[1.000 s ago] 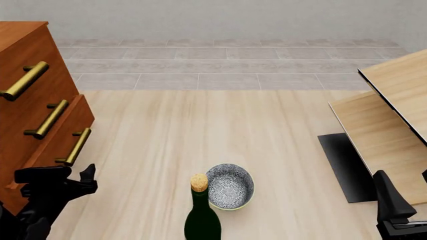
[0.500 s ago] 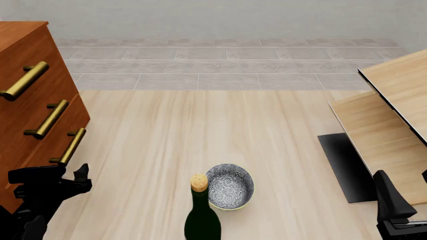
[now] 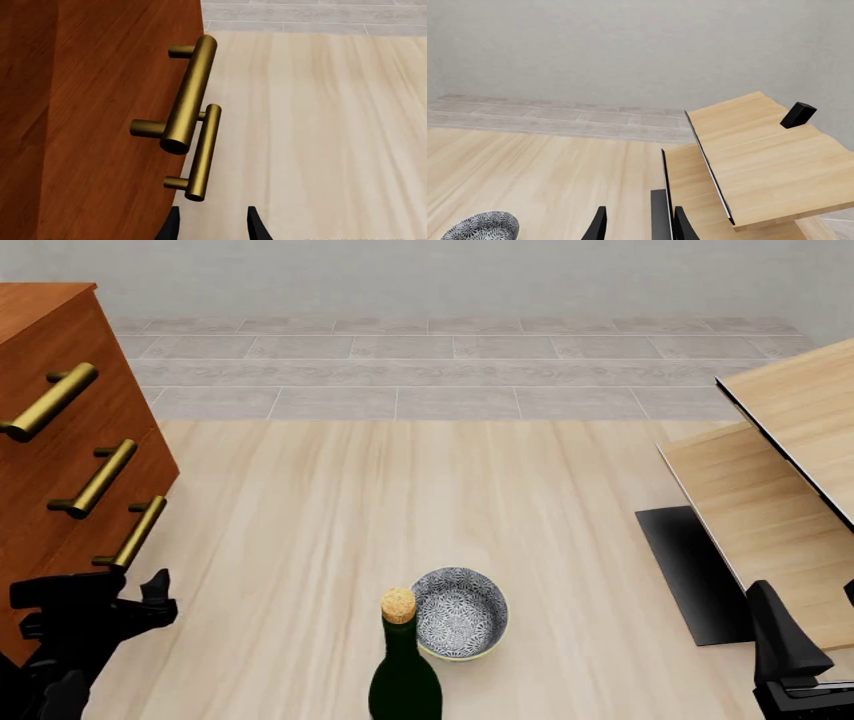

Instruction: Close the bottom drawer of the cabinet.

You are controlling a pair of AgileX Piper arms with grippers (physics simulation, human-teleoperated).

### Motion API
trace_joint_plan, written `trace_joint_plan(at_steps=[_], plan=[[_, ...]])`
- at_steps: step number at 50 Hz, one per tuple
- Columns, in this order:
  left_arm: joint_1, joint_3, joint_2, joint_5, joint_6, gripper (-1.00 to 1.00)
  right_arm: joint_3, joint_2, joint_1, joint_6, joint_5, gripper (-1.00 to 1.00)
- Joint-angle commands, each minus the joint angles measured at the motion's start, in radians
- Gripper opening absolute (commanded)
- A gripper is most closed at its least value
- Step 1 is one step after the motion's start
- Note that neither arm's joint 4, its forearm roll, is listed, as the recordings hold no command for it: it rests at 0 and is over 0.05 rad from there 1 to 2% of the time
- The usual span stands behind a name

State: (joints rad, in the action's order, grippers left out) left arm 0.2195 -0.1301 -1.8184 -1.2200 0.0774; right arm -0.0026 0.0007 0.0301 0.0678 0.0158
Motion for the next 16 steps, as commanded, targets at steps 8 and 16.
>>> trace_joint_plan(at_steps=[8,16], plan=[[0.063,0.000,-0.018,0.000,0.008,1.00,0.001,0.000,0.000,0.001,0.001,1.00],[0.059,0.003,-0.012,0.000,0.005,1.00,0.000,0.000,0.000,0.001,0.000,1.00]])
